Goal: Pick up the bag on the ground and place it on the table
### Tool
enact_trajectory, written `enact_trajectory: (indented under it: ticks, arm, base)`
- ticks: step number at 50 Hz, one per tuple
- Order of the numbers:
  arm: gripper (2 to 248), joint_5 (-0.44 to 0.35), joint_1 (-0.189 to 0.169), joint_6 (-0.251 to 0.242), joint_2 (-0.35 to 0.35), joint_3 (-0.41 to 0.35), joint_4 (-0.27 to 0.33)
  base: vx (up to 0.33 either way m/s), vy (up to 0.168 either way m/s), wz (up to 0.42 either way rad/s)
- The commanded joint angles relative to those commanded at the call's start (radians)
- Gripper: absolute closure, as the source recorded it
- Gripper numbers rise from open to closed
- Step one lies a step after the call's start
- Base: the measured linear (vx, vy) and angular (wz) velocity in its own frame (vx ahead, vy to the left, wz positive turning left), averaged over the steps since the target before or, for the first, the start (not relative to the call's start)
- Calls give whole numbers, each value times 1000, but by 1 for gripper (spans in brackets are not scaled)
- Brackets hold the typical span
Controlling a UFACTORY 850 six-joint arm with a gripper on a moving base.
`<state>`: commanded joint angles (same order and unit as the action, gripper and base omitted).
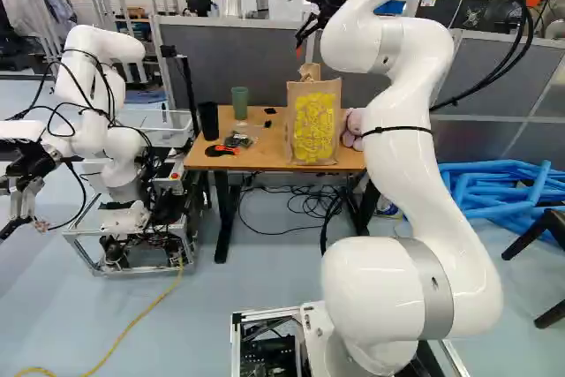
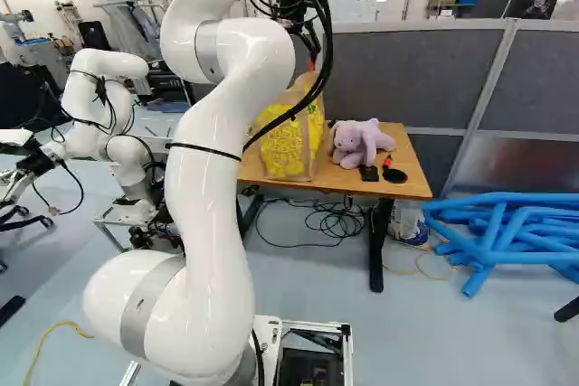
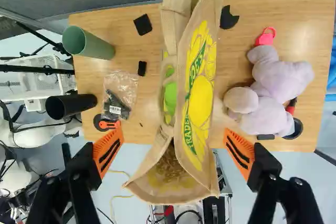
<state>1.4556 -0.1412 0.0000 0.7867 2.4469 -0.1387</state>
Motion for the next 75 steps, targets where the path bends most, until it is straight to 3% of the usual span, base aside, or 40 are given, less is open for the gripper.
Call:
enact_trajectory:
  ticks: [75]
  arm:
    - [3,0,0,0,0,0,0]
  base:
    - [-135,48,-1]
